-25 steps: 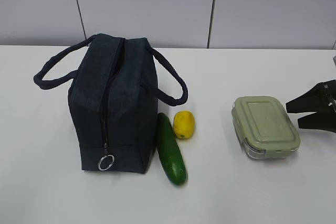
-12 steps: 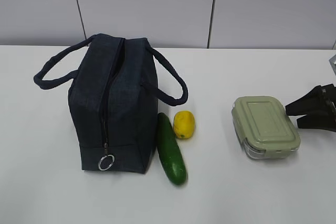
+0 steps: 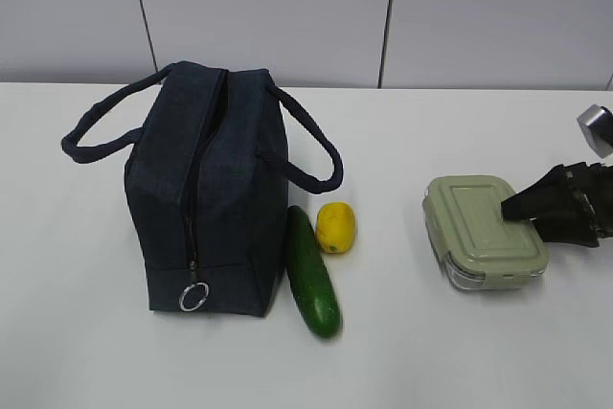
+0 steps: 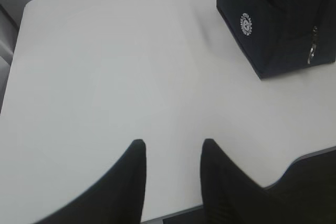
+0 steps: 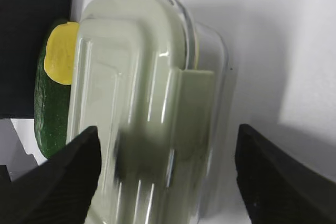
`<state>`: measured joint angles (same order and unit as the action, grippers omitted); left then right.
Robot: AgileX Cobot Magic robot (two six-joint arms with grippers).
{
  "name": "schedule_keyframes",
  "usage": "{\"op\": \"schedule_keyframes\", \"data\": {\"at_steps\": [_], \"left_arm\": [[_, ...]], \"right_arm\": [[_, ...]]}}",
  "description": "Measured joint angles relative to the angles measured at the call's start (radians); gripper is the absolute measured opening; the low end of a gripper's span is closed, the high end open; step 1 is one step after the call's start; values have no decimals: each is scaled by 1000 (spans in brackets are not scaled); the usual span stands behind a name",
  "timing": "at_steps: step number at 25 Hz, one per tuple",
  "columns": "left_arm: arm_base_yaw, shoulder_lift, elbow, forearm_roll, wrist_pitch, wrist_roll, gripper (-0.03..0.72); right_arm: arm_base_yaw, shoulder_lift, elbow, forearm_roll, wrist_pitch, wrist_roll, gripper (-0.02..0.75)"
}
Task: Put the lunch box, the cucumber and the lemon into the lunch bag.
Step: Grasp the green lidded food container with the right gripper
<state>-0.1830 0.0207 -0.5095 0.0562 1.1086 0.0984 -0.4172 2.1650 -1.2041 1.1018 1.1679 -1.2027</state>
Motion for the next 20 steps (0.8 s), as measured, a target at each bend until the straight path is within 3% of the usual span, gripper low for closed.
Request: {"op": "schedule_keyframes", "data": {"at_steps": [20], "left_arm": [[0, 0, 0, 0, 0, 0, 238]], "right_arm": [[24, 106, -39, 51, 61, -21, 601]]}}
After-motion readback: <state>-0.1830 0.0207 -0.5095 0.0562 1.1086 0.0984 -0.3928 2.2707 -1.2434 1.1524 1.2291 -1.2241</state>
